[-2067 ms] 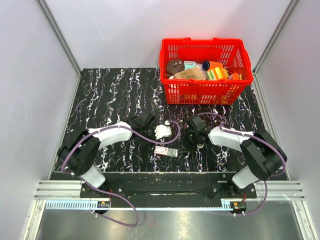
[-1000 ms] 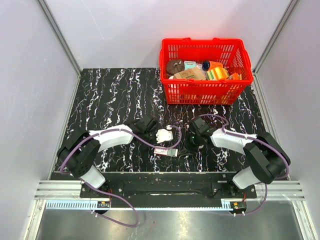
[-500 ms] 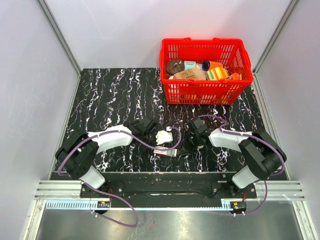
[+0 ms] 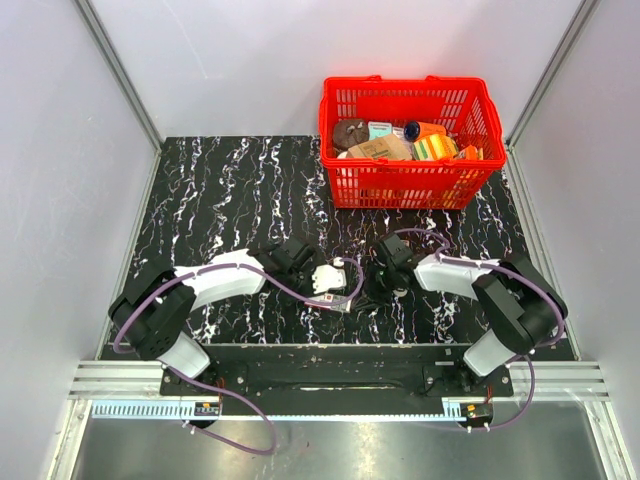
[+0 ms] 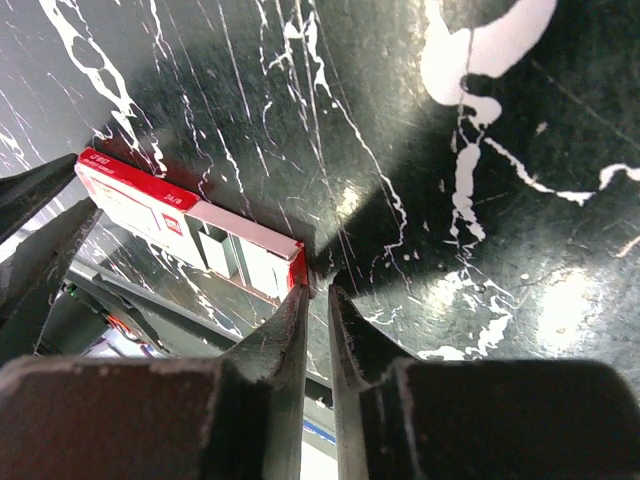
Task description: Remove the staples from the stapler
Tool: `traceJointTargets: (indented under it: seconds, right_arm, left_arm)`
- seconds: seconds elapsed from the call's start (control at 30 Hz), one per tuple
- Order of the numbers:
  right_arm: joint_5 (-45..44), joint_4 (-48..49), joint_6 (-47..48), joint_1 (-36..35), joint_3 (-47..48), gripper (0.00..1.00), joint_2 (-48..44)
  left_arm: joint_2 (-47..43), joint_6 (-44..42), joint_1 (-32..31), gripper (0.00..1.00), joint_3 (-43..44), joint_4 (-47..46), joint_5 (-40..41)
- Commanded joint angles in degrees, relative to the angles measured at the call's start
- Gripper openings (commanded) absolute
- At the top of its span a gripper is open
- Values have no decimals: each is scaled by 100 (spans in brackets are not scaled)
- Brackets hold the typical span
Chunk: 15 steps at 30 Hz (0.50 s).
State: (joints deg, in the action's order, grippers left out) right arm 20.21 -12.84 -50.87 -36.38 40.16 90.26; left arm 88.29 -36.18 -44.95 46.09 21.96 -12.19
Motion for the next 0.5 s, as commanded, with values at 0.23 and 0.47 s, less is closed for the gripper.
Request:
traceJointTargets:
  seconds: [0.23, 0.47]
  right_arm:
    - [36, 150, -37, -176, 562, 18, 361]
    - [-25, 36, 77, -282, 870, 18, 563]
  left_arm:
    - [109, -91, -128, 27, 94, -77, -100]
    - [83, -117, -146, 27, 102, -69, -65]
